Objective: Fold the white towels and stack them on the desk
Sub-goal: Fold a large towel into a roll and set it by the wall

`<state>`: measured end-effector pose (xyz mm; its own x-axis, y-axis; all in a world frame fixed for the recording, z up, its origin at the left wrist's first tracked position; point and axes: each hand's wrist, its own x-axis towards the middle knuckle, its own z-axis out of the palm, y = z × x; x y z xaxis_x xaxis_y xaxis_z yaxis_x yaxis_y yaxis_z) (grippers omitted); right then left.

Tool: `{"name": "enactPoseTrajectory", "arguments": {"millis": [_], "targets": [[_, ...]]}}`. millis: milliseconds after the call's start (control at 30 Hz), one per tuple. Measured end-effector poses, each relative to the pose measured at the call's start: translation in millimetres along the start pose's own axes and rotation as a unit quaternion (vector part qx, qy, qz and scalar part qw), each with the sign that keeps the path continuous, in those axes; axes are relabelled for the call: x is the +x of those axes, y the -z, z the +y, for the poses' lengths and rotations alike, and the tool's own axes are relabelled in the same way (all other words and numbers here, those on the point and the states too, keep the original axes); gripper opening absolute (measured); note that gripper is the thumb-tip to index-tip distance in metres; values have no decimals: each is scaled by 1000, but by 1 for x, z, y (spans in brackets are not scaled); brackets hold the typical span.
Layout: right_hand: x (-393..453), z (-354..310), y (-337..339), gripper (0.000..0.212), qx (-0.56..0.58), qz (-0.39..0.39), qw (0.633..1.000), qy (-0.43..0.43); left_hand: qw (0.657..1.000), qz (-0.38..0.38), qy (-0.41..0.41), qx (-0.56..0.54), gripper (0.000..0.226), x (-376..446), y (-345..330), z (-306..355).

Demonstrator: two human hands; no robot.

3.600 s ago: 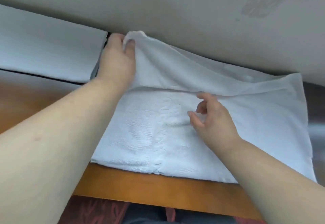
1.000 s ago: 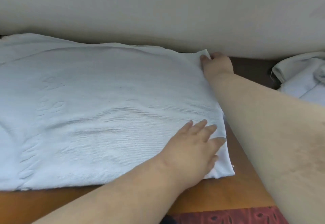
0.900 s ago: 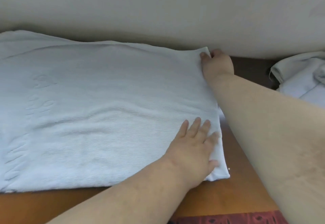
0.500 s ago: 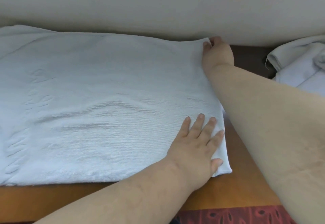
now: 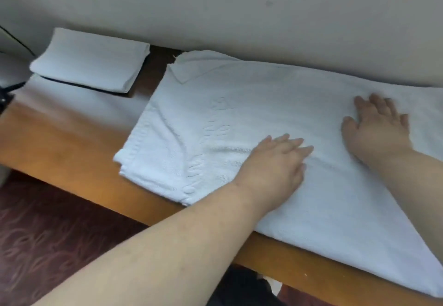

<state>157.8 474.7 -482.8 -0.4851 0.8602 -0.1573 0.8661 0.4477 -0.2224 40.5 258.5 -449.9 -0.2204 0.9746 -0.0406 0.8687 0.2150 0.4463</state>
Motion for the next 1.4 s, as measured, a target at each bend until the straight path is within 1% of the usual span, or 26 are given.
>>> {"name": "enactPoseTrajectory", "arguments": {"millis": [33, 67, 133, 200, 233, 300, 367, 433, 600, 667, 700, 733, 767, 833, 867, 900, 967, 1033, 1067, 1100, 1133, 1200, 1233, 1267, 1367, 1400], "targets": [[-3, -19, 0, 73, 24, 9, 1000, -5, 998, 17, 57, 25, 47, -8, 13, -31], [-8, -44, -1, 67, 46, 13, 999, 17, 993, 25, 104, 46, 48, -17, 23, -59], [-19, -108, -8, 52, 85, 4, 986, 142, 981, 23, 176, 75, 50, -33, 36, -101], [-28, -179, -23, 44, 94, -25, 955, 279, 969, 23, 227, 98, 53, -48, 37, -127], [-31, -212, -32, 42, 84, -48, 941, 324, 963, 25, 245, 109, 56, -54, 36, -135], [-29, -264, -47, 40, 36, -77, 924, 372, 960, 43, 251, 121, 62, -62, 31, -141], [-16, -298, -59, 41, -42, -83, 924, 371, 962, 61, 244, 107, 62, -61, 28, -141], [3, -320, -63, 46, -80, -92, 927, 353, 964, 72, 239, 89, 56, -62, 28, -143], [44, -354, -62, 66, -94, -108, 952, 270, 972, 50, 225, 41, 55, -67, 34, -144], [49, -356, -69, 67, -110, -104, 958, 245, 975, 56, 213, 20, 52, -68, 35, -145], [48, -356, -71, 66, -113, -88, 960, 241, 977, 68, 203, -6, 48, -69, 36, -147], [43, -357, -72, 64, -104, -68, 962, 245, 976, 91, 191, -56, 43, -70, 39, -150], [34, -359, -72, 61, -83, -42, 960, 265, 967, 126, 182, -130, 39, -74, 43, -152], [8, -370, -70, 53, -5, 5, 934, 358, 928, 199, 179, -260, 31, -89, 55, -159], [-8, -379, -68, 47, 43, -6, 914, 404, 917, 229, 179, -274, 28, -100, 61, -164], [-27, -390, -68, 41, 77, -49, 894, 438, 914, 254, 184, -258, 26, -114, 66, -171], [-62, -405, -70, 29, 76, -140, 864, 478, 903, 309, 223, -196, 23, -147, 71, -189], [-86, -411, -71, 20, 42, -195, 845, 497, 867, 353, 313, -163, 22, -180, 77, -214], [-94, -411, -71, 18, 26, -215, 833, 510, 848, 351, 366, -156, 22, -194, 81, -225], [-101, -412, -71, 16, 8, -236, 820, 521, 838, 325, 413, -145, 23, -203, 83, -235], [-106, -412, -71, 14, -12, -257, 808, 530, 842, 280, 444, -126, 25, -209, 85, -244], [-113, -414, -72, 7, -39, -270, 799, 535, 869, 194, 443, -104, 32, -211, 86, -254], [-115, -414, -72, 7, -45, -265, 799, 538, 880, 168, 432, -104, 34, -210, 89, -256], [-115, -413, -72, 9, -53, -264, 799, 538, 886, 147, 426, -107, 34, -208, 92, -258], [-118, -408, -73, 21, -104, -277, 786, 543, 892, 104, 417, -137, 21, -208, 97, -263], [-119, -406, -75, 18, -113, -271, 784, 547, 893, 100, 412, -152, 20, -208, 98, -263]]}}
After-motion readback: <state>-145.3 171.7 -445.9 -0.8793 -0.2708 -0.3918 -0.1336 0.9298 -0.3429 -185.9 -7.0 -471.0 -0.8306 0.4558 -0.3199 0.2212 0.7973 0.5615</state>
